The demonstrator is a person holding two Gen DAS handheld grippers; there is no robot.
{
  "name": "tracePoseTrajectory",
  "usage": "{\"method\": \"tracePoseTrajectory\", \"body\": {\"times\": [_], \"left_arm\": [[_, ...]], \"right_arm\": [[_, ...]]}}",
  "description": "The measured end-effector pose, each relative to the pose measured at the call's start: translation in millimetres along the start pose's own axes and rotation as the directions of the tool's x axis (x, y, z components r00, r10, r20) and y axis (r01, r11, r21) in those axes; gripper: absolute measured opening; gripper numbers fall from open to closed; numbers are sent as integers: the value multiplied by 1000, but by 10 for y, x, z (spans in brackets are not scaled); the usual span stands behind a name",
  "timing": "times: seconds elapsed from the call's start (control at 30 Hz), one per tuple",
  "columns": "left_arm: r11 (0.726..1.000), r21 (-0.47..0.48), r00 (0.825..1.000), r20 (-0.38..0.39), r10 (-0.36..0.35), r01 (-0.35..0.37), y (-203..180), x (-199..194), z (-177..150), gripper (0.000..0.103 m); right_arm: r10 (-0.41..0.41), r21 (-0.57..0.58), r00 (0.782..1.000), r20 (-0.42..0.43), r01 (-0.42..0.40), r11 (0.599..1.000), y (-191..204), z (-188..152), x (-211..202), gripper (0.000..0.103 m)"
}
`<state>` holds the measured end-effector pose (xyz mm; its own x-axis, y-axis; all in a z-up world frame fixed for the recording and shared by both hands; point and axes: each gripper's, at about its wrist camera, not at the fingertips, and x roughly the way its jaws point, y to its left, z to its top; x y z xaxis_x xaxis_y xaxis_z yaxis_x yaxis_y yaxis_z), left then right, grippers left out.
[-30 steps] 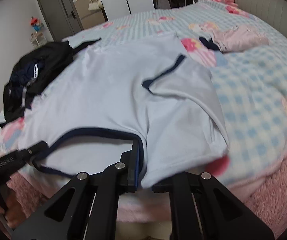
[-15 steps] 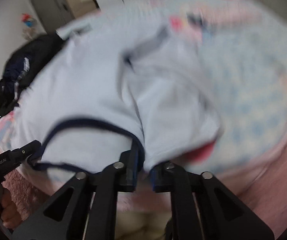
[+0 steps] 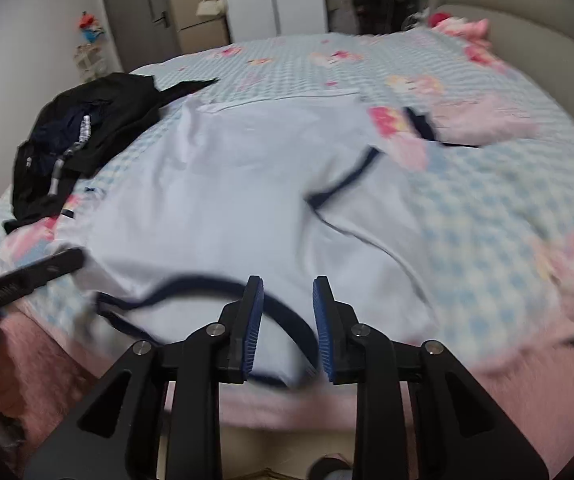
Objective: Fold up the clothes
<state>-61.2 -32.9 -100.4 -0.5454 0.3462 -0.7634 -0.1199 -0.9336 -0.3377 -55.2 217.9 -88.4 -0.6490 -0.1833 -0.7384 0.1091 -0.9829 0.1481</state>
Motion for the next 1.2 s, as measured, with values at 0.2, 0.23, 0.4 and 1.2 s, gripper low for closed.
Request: {"method": "tracePoseTrajectory", "body": {"times": [0.2, 0.23, 0.4, 1.2], "left_arm": [[995, -90, 976, -214, 29, -50, 298, 90, -487, 26], [992, -122, 973, -230, 10, -39, 360, 41, -593, 27], [977, -201, 984, -175, 30, -66, 522, -387, -747, 28], [998, 45, 990, -133, -38, 44, -496, 421, 10, 37]], "right_arm": [[-17, 91, 990, -136, 30, 995, -241, -314, 385, 34], [-2, 109, 989, -149, 18, 994, -283, -404, 374, 34], [27, 94, 994, -109, -17, 995, -254, -488, 86, 34], [125, 361, 990, -62, -94, 928, -1378, -93, 262, 26]]}}
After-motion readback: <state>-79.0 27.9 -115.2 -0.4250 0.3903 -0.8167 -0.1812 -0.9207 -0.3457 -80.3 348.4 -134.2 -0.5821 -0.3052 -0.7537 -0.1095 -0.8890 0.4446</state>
